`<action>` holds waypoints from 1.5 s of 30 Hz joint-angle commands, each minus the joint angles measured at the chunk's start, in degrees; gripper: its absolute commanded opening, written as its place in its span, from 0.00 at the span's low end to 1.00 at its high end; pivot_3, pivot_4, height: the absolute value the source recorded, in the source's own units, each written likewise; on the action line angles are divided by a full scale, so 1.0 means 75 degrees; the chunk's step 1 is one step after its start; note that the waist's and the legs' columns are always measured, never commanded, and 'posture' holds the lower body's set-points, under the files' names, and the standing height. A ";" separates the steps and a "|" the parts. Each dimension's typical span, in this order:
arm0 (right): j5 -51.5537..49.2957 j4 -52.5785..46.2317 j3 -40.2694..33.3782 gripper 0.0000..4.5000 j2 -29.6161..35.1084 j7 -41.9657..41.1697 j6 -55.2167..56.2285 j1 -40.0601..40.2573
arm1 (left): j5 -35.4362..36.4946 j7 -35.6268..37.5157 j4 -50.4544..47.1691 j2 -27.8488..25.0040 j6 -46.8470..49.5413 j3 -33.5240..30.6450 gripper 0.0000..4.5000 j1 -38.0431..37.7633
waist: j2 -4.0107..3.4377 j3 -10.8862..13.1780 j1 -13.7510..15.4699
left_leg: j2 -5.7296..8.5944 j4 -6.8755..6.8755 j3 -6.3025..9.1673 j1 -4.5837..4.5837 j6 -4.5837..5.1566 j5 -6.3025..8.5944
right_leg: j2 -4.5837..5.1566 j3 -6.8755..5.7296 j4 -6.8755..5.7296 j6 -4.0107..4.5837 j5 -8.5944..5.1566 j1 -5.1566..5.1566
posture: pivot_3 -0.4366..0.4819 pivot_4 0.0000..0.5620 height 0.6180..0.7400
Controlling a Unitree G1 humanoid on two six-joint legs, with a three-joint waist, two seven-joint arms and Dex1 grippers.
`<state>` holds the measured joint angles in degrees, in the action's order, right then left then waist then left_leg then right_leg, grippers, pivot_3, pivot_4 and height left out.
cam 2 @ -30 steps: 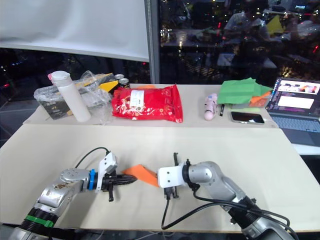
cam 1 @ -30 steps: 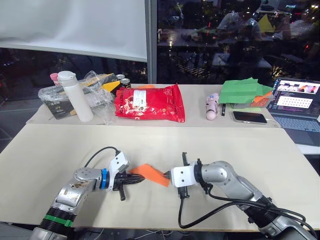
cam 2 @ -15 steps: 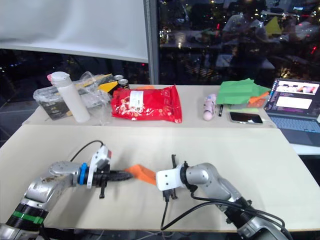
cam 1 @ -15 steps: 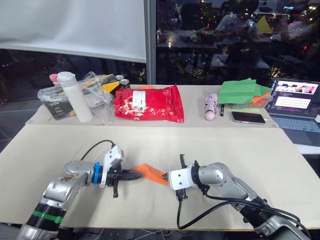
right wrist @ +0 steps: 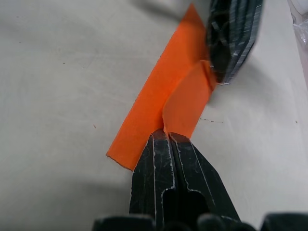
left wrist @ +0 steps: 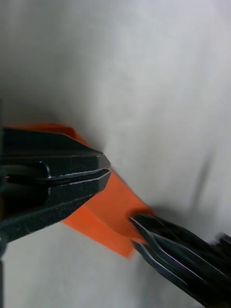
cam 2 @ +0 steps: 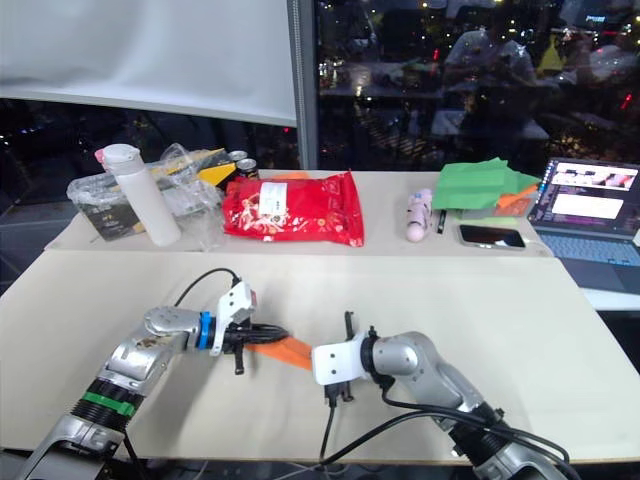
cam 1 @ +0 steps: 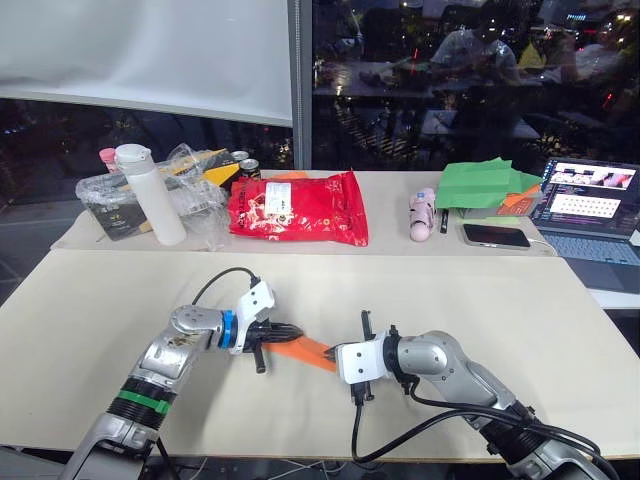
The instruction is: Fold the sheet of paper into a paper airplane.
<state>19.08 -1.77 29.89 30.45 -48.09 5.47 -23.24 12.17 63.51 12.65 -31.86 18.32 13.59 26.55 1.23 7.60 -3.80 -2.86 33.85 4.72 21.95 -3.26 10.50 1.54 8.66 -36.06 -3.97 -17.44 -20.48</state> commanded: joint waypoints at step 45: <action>-0.1672 -0.0279 -0.0759 0.01 -0.1030 0.0175 -0.4141 0.0345 | 0.0048 -0.0247 -0.0664 0.0169 0.0277 -0.0348 0.00 -0.0950 | -0.0020 -0.0008 0.0023 | 0.0001 -0.0003 0.0001 0.0002 -0.0001 0.0001 | 0.0003 -0.0001 0.0000 -0.0002 -0.0002 -0.0001 | 0.48 0.27 0.79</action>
<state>6.39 -4.08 23.72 20.82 -45.94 -24.91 -23.16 12.92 61.40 6.98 -30.24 19.94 10.38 19.45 1.08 7.54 -3.63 -2.85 33.83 4.73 21.98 -3.27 10.50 1.56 8.64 -36.04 -3.99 -17.46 -20.48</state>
